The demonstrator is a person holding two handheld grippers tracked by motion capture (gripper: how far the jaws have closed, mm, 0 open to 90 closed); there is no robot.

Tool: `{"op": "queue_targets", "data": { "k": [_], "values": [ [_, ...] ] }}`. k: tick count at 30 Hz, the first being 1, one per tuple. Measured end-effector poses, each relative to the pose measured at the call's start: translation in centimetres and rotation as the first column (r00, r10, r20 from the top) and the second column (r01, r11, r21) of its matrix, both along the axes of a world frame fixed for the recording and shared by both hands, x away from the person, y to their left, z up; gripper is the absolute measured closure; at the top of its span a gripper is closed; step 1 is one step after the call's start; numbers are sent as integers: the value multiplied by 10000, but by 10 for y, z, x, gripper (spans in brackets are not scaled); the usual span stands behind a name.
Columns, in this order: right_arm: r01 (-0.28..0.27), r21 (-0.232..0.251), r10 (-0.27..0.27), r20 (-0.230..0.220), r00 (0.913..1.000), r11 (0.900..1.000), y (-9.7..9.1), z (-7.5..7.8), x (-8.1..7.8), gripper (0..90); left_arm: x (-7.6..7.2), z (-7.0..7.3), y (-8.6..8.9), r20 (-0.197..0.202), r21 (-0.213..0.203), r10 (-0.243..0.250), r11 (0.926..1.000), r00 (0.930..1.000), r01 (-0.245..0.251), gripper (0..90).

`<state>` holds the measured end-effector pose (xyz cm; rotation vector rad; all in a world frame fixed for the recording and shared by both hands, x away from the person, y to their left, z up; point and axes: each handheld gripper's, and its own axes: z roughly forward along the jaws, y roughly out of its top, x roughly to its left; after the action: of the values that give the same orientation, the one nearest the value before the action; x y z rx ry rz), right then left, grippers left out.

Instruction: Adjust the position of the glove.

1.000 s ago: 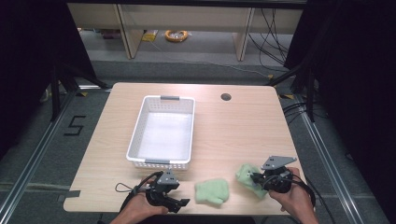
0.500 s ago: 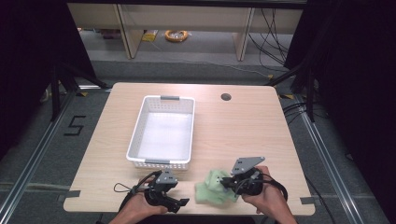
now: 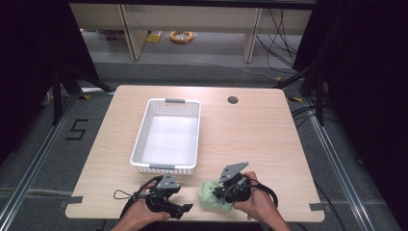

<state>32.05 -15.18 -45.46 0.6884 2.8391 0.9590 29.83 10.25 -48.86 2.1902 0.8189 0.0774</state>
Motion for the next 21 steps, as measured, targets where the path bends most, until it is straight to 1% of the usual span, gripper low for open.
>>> {"op": "queue_targets", "data": {
  "k": [1,2,3,4,5,6,7,8,9,10,11,12,13,14,15,16,17,18,19,20,21],
  "values": [
    [124,-94,-125,-104,9999,9999,1,-1,-1,859,-1,0,-1,40,-109,-68,9999,10000,68,248],
    [32,-30,-32,-185,9998,10000,1,-4,0,851,-1,0,-1,-18,15,-109,9999,9999,110,251],
    [58,-120,-61,-204,9998,9999,1,-4,0,843,-1,0,-1,101,19,-248,9997,9996,248,255],
    [170,-163,-174,-268,9995,9997,1,-5,-1,823,-2,0,-2,93,126,-241,9996,9997,240,262],
    [195,-90,-196,-198,9996,9998,1,-5,-1,787,-2,-1,-3,112,73,-300,9995,9995,299,266],
    [334,23,-333,-355,9988,9994,1,-5,-2,751,-4,-2,-5,12,-122,-154,9998,9999,154,270],
    [414,184,-408,-289,9987,9990,-1,-5,-1,737,-4,-2,-6,99,-93,-221,9997,9997,222,277],
    [561,150,-554,-401,9977,9983,-3,-1,-3,707,-5,-2,-7,99,-142,-143,9998,9998,144,289],
    [473,347,-466,-217,9987,9983,-5,0,-2,674,-6,-1,-9,138,-267,-205,9994,9997,209,303],
    [787,299,-782,-186,9968,9964,-9,4,-4,658,-7,-1,-10,142,-320,-134,9994,9998,139,314],
    [671,466,-672,-6,9977,9967,-13,6,-4,655,-7,-1,-11,213,-327,-213,9992,9995,220,328],
    [960,482,-960,-24,9954,9942,-17,9,-8,658,-8,-1,-12,187,-498,-195,9985,9996,204,340],
    [1006,503,-1014,154,9947,9937,-22,12,-9,662,-8,-1,-13,249,-457,-161,9988,9996,173,353],
    [1100,474,-1107,124,9938,9928,-28,14,-10,663,-9,-1,-15,286,-552,-213,9982,9994,229,363],
    [1182,485,-1195,235,9926,9918,-33,13,-12,663,-9,-1,-16,300,-401,-266,9988,9992,278,376],
    [1121,451,-1133,256,9932,9927,-38,13,-12,663,-9,-1,-19,259,-554,-183,9983,9995,197,381],
    [1329,410,-1335,123,9910,9903,-42,12,-14,666,-9,-1,-20,320,-547,-321,9979,9990,338,383],
    [1374,389,-1378,81,9904,9898,-46,10,-15,669,-9,0,-22,369,-550,-340,9978,9987,360,391],
    [1467,175,-1466,-57,9892,9890,-49,10,-17,676,-9,0,-25,303,-657,-241,9975,9993,261,393],
    [1418,267,-1414,-176,9898,9895,-51,7,-19,676,-8,1,-27,392,-544,-424,9975,9983,445,400],
    [1468,118,-1467,-126,9891,9891,-51,4,-19,676,-6,2,-29,482,-447,-495,9977,9976,517,408]
  ]
}}
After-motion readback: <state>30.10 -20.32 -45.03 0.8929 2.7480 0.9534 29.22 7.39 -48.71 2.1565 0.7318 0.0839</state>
